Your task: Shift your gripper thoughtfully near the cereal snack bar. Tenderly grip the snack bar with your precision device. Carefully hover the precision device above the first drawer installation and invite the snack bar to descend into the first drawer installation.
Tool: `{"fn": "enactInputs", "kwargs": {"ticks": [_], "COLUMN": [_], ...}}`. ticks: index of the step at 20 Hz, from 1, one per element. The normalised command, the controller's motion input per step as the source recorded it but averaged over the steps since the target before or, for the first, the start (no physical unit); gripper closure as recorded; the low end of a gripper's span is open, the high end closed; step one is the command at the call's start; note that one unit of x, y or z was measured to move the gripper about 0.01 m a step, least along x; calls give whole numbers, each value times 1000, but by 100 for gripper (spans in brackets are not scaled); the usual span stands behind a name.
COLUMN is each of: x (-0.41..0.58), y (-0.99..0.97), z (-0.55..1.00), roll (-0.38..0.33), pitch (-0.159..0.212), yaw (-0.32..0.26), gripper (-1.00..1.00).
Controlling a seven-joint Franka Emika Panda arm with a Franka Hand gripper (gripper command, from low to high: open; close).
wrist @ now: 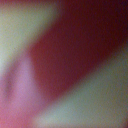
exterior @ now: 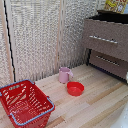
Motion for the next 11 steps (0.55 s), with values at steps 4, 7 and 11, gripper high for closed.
{"fn": "enactInputs", "kwargs": {"ticks": [4, 7, 11], "x": [208, 291, 319], "y": [4, 0, 130], "z": [64, 243, 381], "roll": [-40, -15, -73], "pitch": [123, 138, 152], "yaw": [45, 36, 0], "gripper": [-100, -100, -100]}}
